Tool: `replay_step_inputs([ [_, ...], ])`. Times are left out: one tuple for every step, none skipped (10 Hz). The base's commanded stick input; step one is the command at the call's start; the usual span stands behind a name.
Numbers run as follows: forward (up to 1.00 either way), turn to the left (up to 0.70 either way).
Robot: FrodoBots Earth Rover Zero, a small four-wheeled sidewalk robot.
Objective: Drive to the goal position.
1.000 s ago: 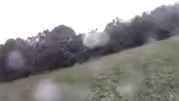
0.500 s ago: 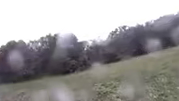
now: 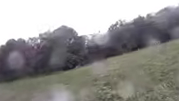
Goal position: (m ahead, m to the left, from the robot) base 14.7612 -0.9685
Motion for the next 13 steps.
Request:
replay_step_inputs([
  [0.85,-0.34],
  [0.85,-0.34],
  [0.85,-0.34],
  [0.85,-0.25],
  [0.85,-0.03],
  [0.85,0.00],
  [0.85,0.00],
  [0.85,0.00],
  [0.85,0.00],
  [0.85,0.00],
  [0.85,0.00],
  [0.85,0.00],
  [0.85,0.00],
])
